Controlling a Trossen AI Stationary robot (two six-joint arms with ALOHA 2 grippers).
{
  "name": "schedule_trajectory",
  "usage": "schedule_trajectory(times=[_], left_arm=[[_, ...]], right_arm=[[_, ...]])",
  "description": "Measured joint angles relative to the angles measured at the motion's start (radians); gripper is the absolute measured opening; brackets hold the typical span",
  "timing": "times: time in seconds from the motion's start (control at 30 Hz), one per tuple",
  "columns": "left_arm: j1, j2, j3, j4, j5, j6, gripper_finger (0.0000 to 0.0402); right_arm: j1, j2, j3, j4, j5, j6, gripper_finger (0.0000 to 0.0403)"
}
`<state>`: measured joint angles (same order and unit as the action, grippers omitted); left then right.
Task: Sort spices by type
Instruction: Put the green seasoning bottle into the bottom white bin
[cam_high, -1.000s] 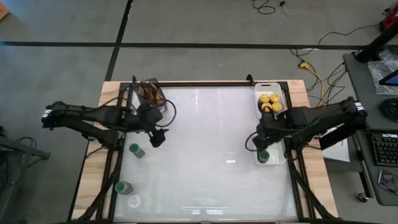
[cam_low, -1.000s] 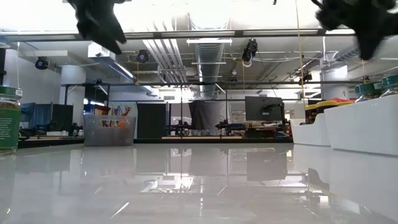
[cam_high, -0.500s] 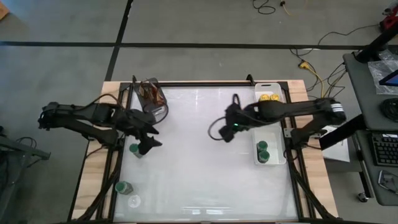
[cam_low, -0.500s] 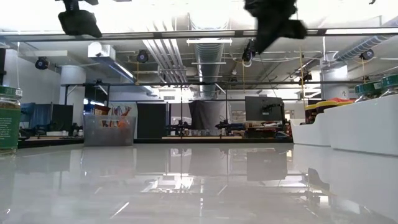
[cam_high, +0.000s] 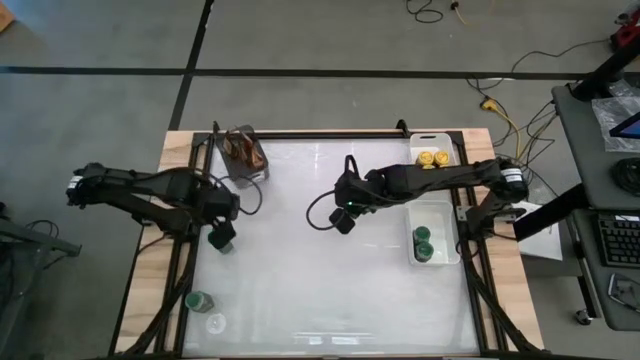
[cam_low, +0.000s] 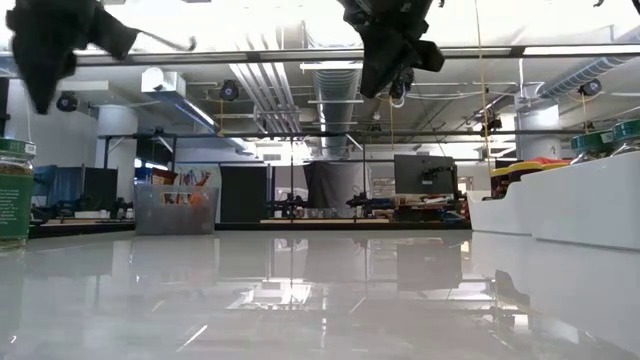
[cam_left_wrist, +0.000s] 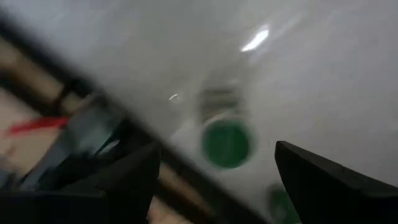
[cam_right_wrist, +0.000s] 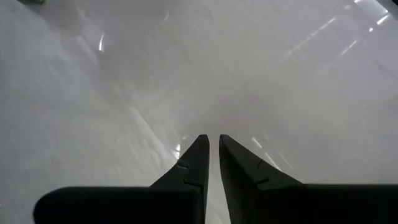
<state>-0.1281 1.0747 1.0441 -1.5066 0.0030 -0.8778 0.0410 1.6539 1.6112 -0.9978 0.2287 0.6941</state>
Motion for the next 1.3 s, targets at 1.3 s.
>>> schedule_trajectory(times=[1.3], left_arm=[[-0.001,0.038,-0.208,0.185,-0.058,0.327,0.0300]], right_arm=[[0.000,-0.016,0.000,-0.022,-0.002,0.013,0.0029]])
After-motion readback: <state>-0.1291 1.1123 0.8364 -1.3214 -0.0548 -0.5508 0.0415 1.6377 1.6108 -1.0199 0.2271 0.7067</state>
